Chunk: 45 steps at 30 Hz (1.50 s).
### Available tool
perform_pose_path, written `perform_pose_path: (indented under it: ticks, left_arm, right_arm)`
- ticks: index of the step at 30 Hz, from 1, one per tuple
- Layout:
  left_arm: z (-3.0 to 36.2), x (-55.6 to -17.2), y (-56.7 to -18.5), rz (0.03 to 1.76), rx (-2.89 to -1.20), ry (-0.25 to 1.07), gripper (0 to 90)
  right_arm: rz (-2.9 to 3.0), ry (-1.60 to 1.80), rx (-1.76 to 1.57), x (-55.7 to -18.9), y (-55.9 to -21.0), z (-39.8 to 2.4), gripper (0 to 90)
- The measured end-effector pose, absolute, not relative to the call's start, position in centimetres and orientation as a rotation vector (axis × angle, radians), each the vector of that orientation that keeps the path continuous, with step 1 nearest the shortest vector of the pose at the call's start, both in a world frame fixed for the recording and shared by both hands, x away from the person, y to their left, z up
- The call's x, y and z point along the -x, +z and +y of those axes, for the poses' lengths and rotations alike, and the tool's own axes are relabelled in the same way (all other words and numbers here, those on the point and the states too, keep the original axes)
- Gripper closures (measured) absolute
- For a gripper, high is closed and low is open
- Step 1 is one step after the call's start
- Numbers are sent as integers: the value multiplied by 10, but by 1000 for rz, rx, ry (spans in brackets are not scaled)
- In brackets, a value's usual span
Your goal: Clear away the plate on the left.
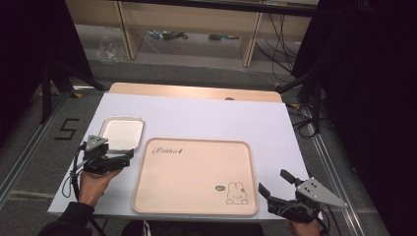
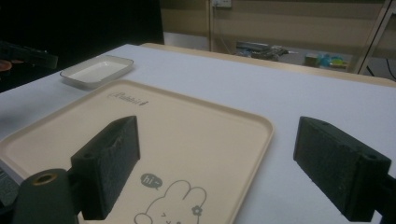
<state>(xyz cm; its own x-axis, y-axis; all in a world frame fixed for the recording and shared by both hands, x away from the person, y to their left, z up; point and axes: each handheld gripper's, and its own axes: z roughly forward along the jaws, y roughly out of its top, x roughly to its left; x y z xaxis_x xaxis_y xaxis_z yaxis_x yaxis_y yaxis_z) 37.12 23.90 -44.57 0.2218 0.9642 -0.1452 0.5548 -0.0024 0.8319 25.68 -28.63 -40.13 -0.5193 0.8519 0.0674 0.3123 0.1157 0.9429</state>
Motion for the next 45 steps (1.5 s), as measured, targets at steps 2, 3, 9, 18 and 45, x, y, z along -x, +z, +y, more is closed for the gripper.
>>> perform_pose_path:
  ticks: [2,3,9,18,45]
  left_arm:
    - [241,-375,-448,1452,-1662,622,70]
    - [242,-376,-448,1456,-1671,631,70]
    - [249,-387,-451,1490,-1669,632,70]
    - [277,-407,-456,1565,-1685,660,75]
    - [321,-457,-475,1741,-1625,579,172]
  right_arm:
    - [1904,1417,-1140,-256,-401,-285,152]
    - [1903,1411,-1155,-255,-401,-285,152]
    - [1898,1396,-1127,-256,-401,-286,152]
    - [1901,1397,-1121,-256,-401,-286,152]
    - [1899,1411,-1117,-257,-402,-285,152]
